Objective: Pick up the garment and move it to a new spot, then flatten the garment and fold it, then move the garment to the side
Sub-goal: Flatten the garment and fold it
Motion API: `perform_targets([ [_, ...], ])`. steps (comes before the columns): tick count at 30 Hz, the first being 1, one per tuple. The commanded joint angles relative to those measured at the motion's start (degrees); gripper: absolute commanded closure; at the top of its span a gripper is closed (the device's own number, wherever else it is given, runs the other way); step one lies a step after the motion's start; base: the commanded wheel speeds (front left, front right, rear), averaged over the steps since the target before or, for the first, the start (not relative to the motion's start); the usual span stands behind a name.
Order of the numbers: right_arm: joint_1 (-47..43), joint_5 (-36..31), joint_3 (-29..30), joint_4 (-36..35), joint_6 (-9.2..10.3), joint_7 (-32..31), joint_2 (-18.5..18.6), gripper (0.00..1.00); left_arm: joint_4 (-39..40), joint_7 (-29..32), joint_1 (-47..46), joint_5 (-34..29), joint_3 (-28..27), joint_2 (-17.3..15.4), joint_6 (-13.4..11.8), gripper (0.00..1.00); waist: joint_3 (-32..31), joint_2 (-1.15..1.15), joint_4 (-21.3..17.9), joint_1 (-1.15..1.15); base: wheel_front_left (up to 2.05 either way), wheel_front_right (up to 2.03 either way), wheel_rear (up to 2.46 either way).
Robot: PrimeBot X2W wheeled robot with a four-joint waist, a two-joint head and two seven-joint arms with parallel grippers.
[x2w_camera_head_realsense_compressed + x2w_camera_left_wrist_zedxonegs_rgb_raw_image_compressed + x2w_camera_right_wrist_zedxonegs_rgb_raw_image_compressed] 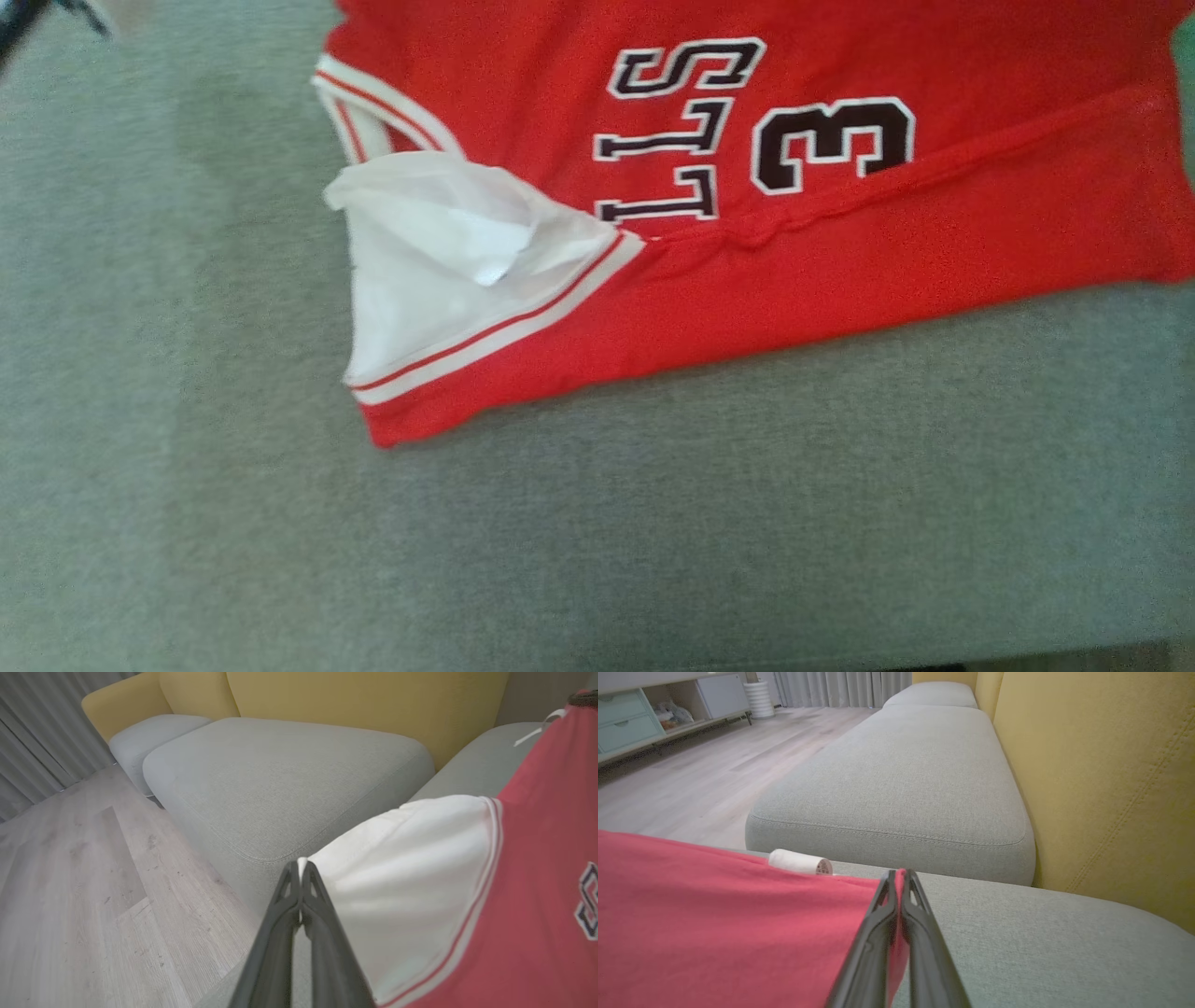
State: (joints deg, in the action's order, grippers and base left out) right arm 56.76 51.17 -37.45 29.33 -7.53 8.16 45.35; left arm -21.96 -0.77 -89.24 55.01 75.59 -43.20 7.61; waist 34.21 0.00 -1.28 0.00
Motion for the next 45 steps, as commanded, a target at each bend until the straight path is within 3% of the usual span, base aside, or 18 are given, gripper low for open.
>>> perform_targets([
  [1, -3.6, 1.2, 1.0, -0.8, 0.04, 1.4, 2.7, 1.0, 1.3, -0.9, -0.3, 0.2, -2.8, -2.8, -0.1, 1.0, -1.1, 0.0, 1.5, 0.0, 0.0, 0.0, 0.0],
  [7, -8.5, 3.1, 2.1, -1.7, 0.04, 3.9, 4.7, 1.0, 6.3, -4.4, 5.0, 0.4, -2.7, -5.7, -0.7, 1.0, -2.8, 0.0, 3.5, 0.0, 0.0, 0.0, 0.0],
  [14, -15.4, 3.3, 3.9, -4.0, 0.04, 5.5, 6.9, 1.0, 16.2, -7.9, 14.6, 0.5, -2.5, -9.5, -5.1, 1.0, -4.3, 0.0, 5.3, 0.0, 0.0, 0.0, 0.0],
  [19, -19.9, 0.9, 6.8, -5.3, 0.04, 6.3, 8.3, 1.0, 22.2, -9.4, 20.1, -0.1, -2.4, -10.1, -8.3, 1.0, -4.4, 0.0, 6.3, 0.0, 0.0, 0.0, 0.0],
  [25, -26.0, -2.9, 12.8, -7.7, 0.04, 6.7, 6.9, 1.0, 26.0, -10.7, 25.7, -0.7, -2.3, -9.2, -11.2, 1.0, -4.6, 0.0, 6.4, 0.0, 0.0, 0.0, 0.0],
  [33, -34.2, -6.5, 19.6, -10.8, 0.04, 6.8, 3.3, 1.0, 26.5, -11.9, 31.9, -0.2, -2.3, -8.2, -13.0, 1.0, -6.0, 0.0, 5.9, 0.0, 0.0, 0.0, 0.0],
  [36, -36.2, -7.8, 21.3, -11.8, 0.04, 6.8, 2.0, 0.92, 26.5, -12.3, 33.5, -0.3, -2.3, -7.5, -13.5, 1.0, -6.3, 0.0, 5.7, 0.0, 0.0, 0.0, 0.0],
  [37, -36.7, -8.2, 21.6, -12.1, 0.04, 6.8, 1.6, 0.8, 26.4, -12.4, 34.0, -0.3, -2.3, -7.2, -13.6, 1.0, -6.4, 0.0, 5.7, 0.0, 0.0, 0.0, 0.0],
  [38, -37.2, -8.5, 21.9, -12.3, 0.04, 6.6, 1.1, 0.6, 26.2, -12.6, 34.5, -0.3, -2.3, -6.8, -13.7, 0.87, -6.5, 0.0, 5.6, 0.0, 0.0, 0.0, 0.0],
  [39, -37.5, -8.8, 22.2, -12.3, 0.04, 6.2, 0.7, 0.08, 26.0, -12.7, 35.0, -0.3, -2.3, -6.5, -13.9, 0.6, -6.6, 0.0, 5.5, 0.0, 0.0, 0.0, 0.0],
  [40, -37.9, -9.2, 22.5, -12.2, 0.04, 5.9, 0.2, 0.0, 25.7, -12.8, 35.5, -0.5, -2.3, -6.1, -14.0, 0.18, -6.8, 0.0, 5.4, 0.0, 0.0, 0.0, 0.0],
  [41, -38.3, -9.6, 22.8, -12.2, 0.04, 5.6, -0.2, 0.0, 25.4, -13.0, 36.0, -0.6, -2.3, -5.5, -14.4, 0.0, -7.0, 0.0, 5.4, 0.0, 0.0, 0.0, 0.0],
  [45, -40.8, -10.7, 25.9, -12.0, 0.04, 5.5, -1.8, 0.0, 24.0, -13.8, 38.6, -1.2, -3.4, -2.9, -16.7, 0.0, -8.5, 0.0, 5.6, 0.0, 0.0, 0.0, 0.0],
])
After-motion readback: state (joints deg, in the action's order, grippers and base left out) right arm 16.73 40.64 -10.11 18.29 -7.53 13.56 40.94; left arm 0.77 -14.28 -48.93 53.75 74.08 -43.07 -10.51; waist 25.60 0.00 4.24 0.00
